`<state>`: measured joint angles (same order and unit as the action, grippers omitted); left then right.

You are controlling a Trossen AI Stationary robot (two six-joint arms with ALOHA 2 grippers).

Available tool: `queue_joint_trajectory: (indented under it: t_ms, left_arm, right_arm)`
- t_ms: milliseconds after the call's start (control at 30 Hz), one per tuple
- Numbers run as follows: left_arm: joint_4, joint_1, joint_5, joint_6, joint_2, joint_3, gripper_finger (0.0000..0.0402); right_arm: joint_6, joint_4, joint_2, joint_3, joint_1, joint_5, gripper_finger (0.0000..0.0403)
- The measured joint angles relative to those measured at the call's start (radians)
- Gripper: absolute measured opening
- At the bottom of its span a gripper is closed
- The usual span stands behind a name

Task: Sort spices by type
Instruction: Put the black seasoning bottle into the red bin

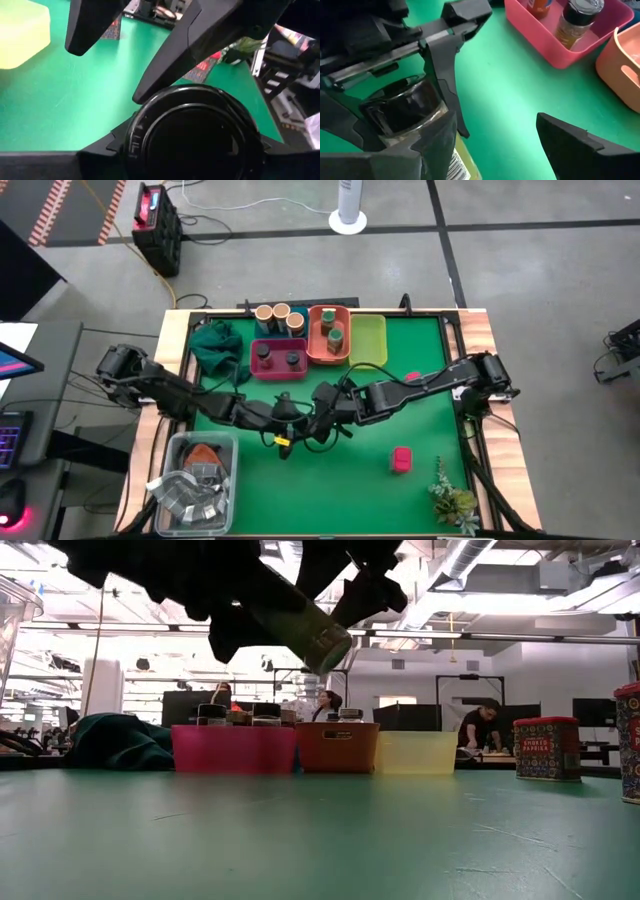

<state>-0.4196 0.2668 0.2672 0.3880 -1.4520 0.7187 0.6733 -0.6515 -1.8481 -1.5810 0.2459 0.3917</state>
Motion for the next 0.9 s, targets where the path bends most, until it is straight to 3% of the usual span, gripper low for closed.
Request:
queue_joint_trajectory:
  t_ms: [267,600,900]
  left_arm:
    - [0.161,-0.004,0.003,-0.012,0.029,0.052,0.0200]
    - [0.389,-0.071,0.027,-0.029,0.186,0.053,0.0199]
    - [0.614,-0.150,0.026,-0.037,0.334,0.054,0.0199]
  right_arm:
    - [0.007,-0.028,0.000,0.000,0.000,-0.001,0.0302]
    - [0.007,-0.053,0.014,0.002,-0.012,0.001,0.0302]
    - [0.061,-0.148,0.047,0.003,-0.014,0.142,0.0302]
